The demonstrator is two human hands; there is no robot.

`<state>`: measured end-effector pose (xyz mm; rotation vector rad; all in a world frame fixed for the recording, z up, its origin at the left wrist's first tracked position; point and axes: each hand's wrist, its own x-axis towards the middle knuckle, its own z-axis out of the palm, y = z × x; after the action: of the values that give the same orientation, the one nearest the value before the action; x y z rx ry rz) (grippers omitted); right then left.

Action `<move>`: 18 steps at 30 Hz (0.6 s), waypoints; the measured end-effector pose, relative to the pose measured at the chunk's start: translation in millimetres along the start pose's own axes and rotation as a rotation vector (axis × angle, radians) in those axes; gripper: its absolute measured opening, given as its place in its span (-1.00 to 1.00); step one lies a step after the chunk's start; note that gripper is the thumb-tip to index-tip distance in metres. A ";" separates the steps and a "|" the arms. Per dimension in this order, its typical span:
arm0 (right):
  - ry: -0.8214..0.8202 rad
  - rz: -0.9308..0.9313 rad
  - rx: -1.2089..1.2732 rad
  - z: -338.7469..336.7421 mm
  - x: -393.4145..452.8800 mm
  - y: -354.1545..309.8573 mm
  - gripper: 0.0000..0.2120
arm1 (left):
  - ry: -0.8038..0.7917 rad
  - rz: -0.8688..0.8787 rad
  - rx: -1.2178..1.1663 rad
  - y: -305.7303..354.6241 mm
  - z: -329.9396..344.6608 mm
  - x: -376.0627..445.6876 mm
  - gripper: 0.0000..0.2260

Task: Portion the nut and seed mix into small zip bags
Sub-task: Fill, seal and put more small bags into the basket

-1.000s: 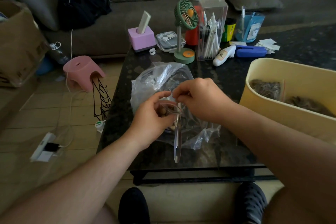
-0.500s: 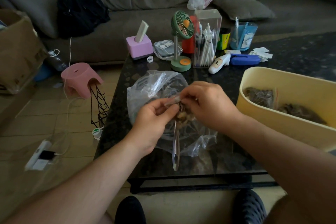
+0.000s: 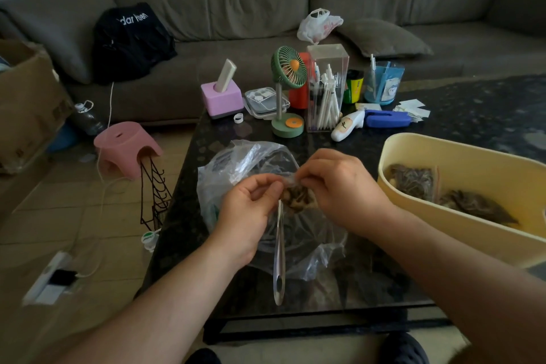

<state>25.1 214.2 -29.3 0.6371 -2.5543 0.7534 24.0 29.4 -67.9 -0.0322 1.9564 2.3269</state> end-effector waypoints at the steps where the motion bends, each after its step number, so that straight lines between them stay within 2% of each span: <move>1: 0.033 0.034 0.026 -1.9 0.0 0.2 -0.86 | -0.008 0.007 0.002 0.1 1.0 1.0 -0.85; 8: 0.027 0.081 0.041 -5.2 -3.4 3.0 -0.83 | -0.005 0.039 0.063 0.3 4.7 4.0 -0.89; 12: -0.021 0.040 -0.033 -11.6 -1.5 8.3 -0.82 | -0.018 0.173 0.221 4.1 2.3 3.7 -0.91; 14: 0.013 0.153 0.045 -13.9 -0.7 6.9 -0.80 | -0.025 0.224 0.257 6.1 1.1 2.2 -0.89; 18: 0.079 0.544 0.442 -12.8 -0.1 0.9 -0.74 | -0.003 0.235 0.202 8.3 0.2 0.4 -0.90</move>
<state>27.8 222.4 -19.8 0.0098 -2.5163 1.5149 22.9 28.2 -59.8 0.2285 2.2950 2.2425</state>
